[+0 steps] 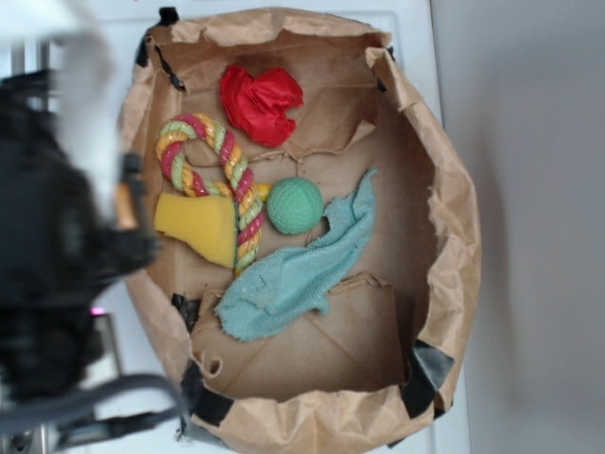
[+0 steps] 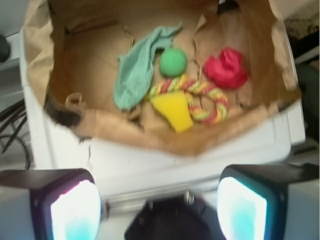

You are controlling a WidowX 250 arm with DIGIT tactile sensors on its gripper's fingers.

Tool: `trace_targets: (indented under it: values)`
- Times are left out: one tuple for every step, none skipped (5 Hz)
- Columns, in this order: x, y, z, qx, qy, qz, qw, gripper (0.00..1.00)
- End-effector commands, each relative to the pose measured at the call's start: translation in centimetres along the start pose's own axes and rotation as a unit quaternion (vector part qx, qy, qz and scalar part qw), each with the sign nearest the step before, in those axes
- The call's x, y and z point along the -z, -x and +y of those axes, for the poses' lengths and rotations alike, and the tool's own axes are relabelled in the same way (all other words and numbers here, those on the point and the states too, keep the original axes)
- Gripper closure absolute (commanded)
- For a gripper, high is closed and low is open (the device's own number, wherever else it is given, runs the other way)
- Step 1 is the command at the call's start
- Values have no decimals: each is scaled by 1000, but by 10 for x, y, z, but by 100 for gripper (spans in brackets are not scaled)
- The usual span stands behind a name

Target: Grab the green ball.

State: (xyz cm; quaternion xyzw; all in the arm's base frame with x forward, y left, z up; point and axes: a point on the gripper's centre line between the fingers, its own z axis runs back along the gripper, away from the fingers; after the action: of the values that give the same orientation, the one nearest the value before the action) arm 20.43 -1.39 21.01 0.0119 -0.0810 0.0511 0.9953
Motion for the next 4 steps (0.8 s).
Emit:
trace_targets:
  values:
    - [36,-49,32,37,-13,-43,998,0]
    - [45,-58,33,58,-63,-55,995,0]
    - [59,-60,21,88,-44,-51,994,0]
    - [65,-65,6,113,-31,-87,989,0]
